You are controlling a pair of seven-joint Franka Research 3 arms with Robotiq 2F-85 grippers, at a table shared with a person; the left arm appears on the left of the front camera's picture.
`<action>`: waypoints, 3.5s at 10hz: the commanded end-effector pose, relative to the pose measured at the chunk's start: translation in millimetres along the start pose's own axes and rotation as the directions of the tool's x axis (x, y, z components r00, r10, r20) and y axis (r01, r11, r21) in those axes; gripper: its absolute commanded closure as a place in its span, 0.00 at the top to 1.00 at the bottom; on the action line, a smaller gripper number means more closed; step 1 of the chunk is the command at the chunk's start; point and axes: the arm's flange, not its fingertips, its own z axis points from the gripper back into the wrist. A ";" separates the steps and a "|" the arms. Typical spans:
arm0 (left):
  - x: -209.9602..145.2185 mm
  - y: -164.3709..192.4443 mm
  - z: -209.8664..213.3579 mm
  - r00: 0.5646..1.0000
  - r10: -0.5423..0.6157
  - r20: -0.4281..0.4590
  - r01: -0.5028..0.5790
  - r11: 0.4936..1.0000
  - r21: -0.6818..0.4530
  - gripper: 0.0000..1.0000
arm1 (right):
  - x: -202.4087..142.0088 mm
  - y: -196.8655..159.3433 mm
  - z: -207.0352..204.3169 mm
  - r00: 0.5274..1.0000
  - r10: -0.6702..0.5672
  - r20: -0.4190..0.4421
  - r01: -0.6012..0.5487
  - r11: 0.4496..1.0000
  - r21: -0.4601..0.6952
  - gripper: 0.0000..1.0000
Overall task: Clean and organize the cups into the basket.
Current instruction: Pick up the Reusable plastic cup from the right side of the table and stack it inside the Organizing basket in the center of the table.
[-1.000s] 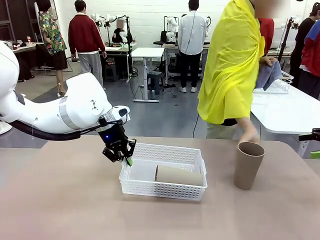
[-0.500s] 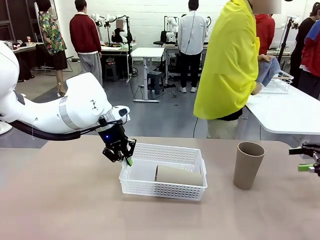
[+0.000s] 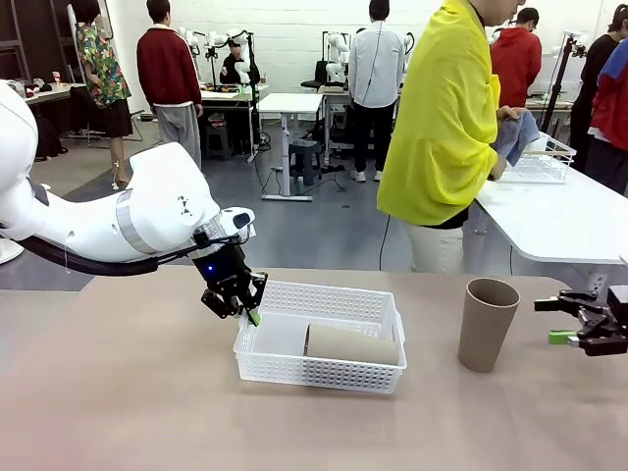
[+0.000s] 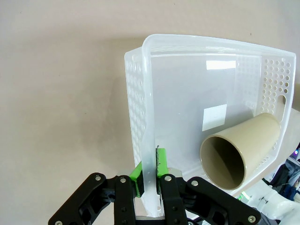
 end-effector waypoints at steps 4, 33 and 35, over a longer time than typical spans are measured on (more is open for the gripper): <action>-0.1 0.0 0.5 1.000 -0.001 -0.005 0.001 1.000 -0.005 0.00 | -16.5 -13.3 -56.6 1.000 -0.019 0.025 0.018 0.999 0.038 1.00; -0.1 0.0 0.5 1.000 -0.001 -0.005 0.001 1.000 -0.005 0.00 | 241.5 58.6 -206.1 0.850 -0.016 -0.526 0.064 0.995 0.072 0.23; -0.1 0.0 0.5 1.000 -0.001 -0.005 0.001 1.000 -0.005 0.00 | 285.5 65.3 -249.5 0.751 -0.037 -0.660 0.083 0.996 0.039 0.23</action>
